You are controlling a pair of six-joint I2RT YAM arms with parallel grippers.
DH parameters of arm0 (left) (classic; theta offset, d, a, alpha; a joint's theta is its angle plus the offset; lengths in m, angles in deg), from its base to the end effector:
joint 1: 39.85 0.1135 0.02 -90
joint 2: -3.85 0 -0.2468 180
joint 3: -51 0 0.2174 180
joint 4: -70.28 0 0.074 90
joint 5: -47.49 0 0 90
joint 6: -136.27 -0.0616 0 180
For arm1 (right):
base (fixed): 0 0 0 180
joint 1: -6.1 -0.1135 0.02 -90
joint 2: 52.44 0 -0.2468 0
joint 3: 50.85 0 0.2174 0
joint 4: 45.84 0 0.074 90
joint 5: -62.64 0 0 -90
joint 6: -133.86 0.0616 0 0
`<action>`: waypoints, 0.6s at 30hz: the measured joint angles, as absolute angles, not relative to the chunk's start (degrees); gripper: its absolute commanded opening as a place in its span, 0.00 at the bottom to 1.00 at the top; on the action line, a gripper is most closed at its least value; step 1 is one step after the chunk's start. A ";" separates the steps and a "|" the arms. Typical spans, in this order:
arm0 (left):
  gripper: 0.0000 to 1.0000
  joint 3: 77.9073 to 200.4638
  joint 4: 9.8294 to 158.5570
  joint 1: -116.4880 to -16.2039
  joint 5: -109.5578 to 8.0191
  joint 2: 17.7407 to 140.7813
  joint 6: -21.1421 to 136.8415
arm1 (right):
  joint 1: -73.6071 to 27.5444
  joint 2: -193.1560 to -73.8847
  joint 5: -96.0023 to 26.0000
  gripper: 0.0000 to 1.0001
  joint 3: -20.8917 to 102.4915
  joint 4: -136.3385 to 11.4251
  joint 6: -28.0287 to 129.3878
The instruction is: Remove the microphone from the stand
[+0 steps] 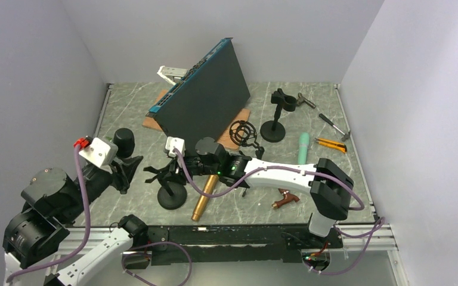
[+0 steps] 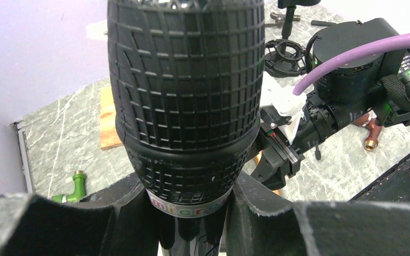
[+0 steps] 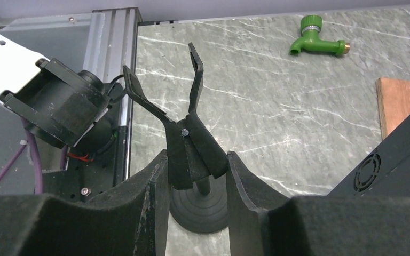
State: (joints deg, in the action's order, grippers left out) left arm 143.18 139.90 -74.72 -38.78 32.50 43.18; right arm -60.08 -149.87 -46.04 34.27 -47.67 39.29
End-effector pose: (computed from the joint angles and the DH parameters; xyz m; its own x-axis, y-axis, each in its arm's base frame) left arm 0.0310 -0.0167 0.4121 -0.0590 0.1067 -0.9925 0.5214 0.8512 0.0605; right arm 0.1405 0.3672 0.2795 -0.0193 -0.2306 -0.9729 -0.9968 0.0803 0.0007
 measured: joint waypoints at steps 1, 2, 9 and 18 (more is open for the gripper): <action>0.00 142.83 139.66 -74.72 -38.76 32.50 43.42 | -60.21 -149.80 -45.69 0.30 34.27 -47.71 39.35; 0.00 142.52 139.38 -74.72 -38.74 32.50 43.64 | -60.27 -149.69 -45.47 0.38 34.27 -47.84 39.40; 0.00 142.19 139.16 -74.72 -38.52 32.56 44.62 | -60.49 -148.56 -45.32 0.77 34.24 -50.16 39.79; 0.00 142.22 139.07 -74.72 -39.15 33.83 47.75 | -61.10 -139.94 -45.38 0.92 31.99 -54.35 39.40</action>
